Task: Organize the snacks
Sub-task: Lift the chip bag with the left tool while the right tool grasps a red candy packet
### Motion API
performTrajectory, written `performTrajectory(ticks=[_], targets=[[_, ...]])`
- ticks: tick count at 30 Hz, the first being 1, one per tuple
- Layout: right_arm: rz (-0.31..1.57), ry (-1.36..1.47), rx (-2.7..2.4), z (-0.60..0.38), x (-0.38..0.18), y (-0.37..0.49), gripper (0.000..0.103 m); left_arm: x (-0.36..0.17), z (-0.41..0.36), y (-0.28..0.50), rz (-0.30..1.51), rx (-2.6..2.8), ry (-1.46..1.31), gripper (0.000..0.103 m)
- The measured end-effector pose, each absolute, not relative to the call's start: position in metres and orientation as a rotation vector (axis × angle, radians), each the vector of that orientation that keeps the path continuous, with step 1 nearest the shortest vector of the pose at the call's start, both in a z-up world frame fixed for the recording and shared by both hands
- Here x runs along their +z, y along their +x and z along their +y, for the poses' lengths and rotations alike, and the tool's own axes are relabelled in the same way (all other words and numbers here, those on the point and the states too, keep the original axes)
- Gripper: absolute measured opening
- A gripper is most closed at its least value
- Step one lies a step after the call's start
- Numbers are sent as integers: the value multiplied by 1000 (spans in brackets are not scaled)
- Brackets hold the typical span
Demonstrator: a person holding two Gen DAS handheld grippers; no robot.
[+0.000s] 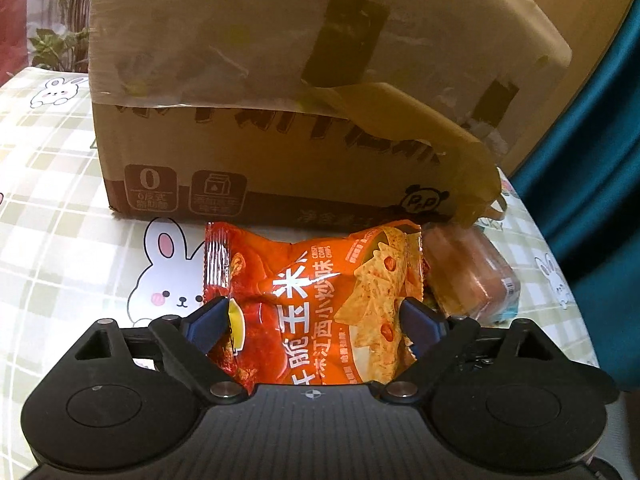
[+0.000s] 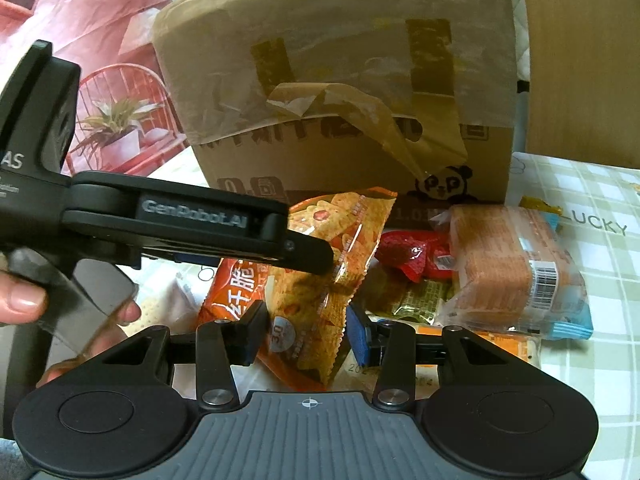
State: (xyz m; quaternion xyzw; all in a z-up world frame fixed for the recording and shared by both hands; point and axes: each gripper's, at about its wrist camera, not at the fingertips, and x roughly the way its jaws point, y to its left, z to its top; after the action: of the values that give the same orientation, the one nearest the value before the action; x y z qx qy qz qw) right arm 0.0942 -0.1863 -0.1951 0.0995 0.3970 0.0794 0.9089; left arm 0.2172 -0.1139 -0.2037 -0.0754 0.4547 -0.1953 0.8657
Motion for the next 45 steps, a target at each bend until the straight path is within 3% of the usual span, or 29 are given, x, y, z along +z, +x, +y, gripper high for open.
performTrajectory(ticks=[3, 6, 11, 15, 20, 25, 40, 45], targets=[[811, 204, 162, -188, -194, 91, 40, -204, -120, 215, 931, -414, -115, 80], [795, 184, 153, -191, -189, 88, 47, -202, -120, 211, 904, -424, -91, 72], [776, 164, 118, -206, -181, 77, 47, -195, -106, 206, 884, -401, -104, 64], [787, 184, 64, -224, -183, 71, 46, -182, -90, 197, 834, -391, -112, 64], [783, 186, 55, -228, -182, 82, 36, -164, -72, 188, 762, -355, -134, 64], [783, 173, 60, -220, -183, 118, 36, -154, -56, 186, 711, -306, -150, 64], [918, -33, -11, -198, -222, 185, 50, -154, -29, 182, 699, -276, -213, 64], [908, 0, -8, -197, -219, 174, 39, -155, -28, 180, 696, -275, -222, 64]])
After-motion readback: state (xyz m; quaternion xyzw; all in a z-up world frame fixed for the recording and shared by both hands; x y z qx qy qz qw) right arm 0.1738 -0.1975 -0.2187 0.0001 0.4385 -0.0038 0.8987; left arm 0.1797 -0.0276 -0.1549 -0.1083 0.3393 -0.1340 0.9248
